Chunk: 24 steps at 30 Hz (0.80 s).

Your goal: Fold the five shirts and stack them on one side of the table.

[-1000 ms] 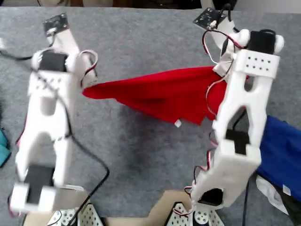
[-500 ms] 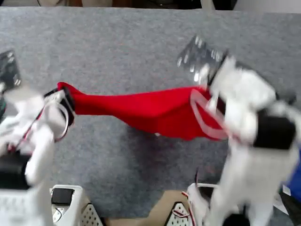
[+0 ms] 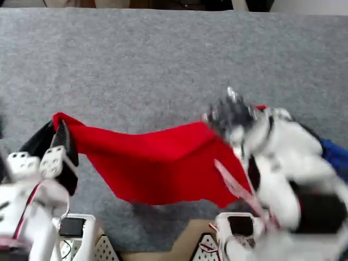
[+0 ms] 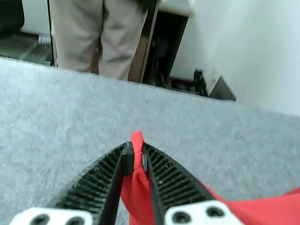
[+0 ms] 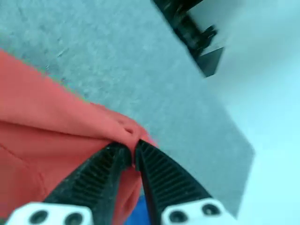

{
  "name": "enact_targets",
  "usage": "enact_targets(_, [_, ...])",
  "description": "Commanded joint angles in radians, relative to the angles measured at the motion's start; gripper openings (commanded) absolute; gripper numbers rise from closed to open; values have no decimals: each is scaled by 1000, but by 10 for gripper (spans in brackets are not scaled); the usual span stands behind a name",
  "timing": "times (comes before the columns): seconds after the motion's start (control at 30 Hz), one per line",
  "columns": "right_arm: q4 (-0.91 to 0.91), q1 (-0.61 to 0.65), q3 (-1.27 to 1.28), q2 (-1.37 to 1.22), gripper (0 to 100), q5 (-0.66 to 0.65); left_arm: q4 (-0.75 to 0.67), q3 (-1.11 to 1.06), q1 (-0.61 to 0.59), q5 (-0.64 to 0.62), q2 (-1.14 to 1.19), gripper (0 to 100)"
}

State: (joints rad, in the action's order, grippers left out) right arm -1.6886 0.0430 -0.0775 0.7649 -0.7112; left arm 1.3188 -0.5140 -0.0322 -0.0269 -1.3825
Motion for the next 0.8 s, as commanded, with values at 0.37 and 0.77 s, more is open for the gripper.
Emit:
enact_targets(0.37, [491, 58, 79, -679, 5, -20, -790, -621, -34, 118, 349, 20])
enact_targets(0.77, [557, 18, -99, -1006, 165, -17, -855, -206, -58, 32, 989, 20])
